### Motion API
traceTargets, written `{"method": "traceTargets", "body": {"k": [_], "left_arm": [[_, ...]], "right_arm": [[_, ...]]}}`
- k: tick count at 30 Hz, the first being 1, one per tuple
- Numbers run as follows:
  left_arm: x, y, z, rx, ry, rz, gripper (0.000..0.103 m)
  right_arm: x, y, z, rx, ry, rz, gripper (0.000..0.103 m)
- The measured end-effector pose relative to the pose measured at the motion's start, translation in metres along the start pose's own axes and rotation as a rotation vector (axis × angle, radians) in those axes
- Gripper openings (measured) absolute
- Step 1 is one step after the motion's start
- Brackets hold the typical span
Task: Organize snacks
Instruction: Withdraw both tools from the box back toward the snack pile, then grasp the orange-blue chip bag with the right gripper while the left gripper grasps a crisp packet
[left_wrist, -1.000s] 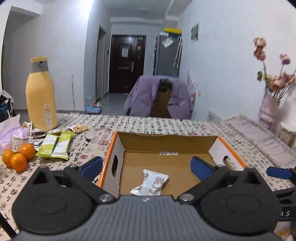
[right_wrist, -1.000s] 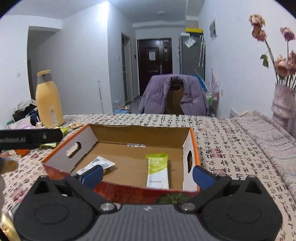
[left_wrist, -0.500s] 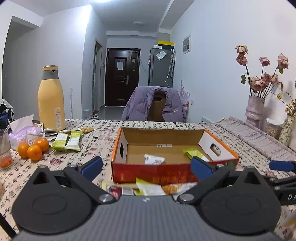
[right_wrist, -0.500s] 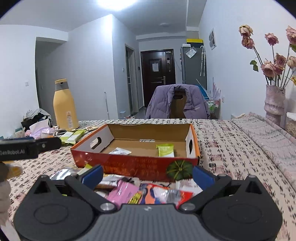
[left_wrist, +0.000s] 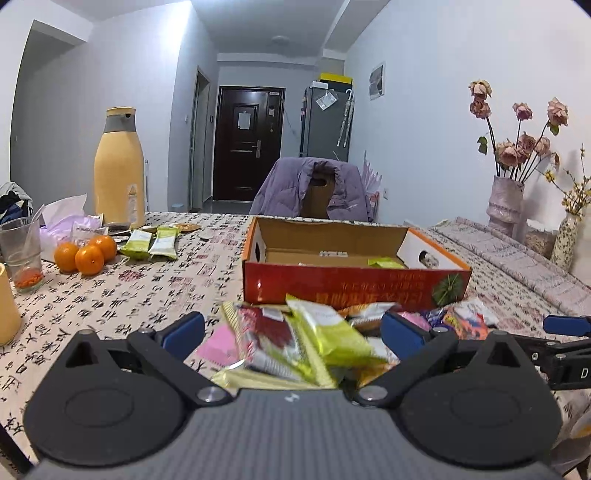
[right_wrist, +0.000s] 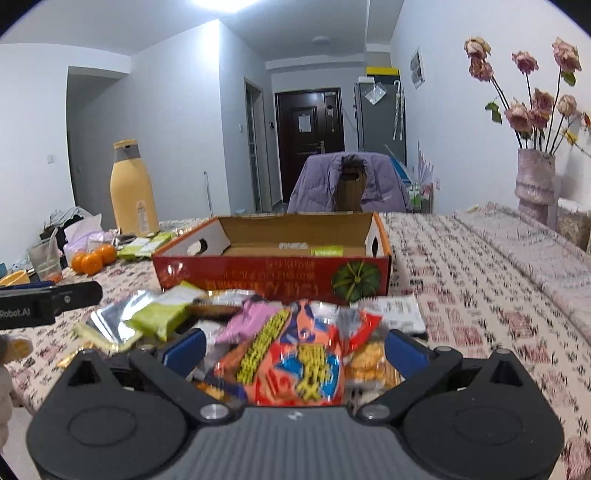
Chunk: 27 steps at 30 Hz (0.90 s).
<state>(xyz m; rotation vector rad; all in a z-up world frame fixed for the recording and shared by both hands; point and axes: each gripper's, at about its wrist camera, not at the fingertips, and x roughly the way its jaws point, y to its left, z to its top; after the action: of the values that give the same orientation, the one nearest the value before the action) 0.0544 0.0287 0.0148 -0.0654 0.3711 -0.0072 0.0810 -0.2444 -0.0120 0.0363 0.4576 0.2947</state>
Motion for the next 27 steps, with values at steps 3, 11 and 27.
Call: {"method": "traceTargets", "body": {"k": [3,11,27], "left_arm": [[-0.001,0.004,-0.004,-0.007,0.008,-0.004,0.103],[0.003,0.005,-0.008,0.001,0.028,0.005,0.103],[0.013,0.01,-0.013,0.0,0.069,0.023,0.103]], "right_arm": [[0.0,0.001,-0.003,0.001,0.011,-0.001,0.103],[0.017,0.003,0.009,0.017,0.046,-0.029,0.103],[0.081,-0.002,0.006,0.092,0.2,-0.091,0.086]]}}
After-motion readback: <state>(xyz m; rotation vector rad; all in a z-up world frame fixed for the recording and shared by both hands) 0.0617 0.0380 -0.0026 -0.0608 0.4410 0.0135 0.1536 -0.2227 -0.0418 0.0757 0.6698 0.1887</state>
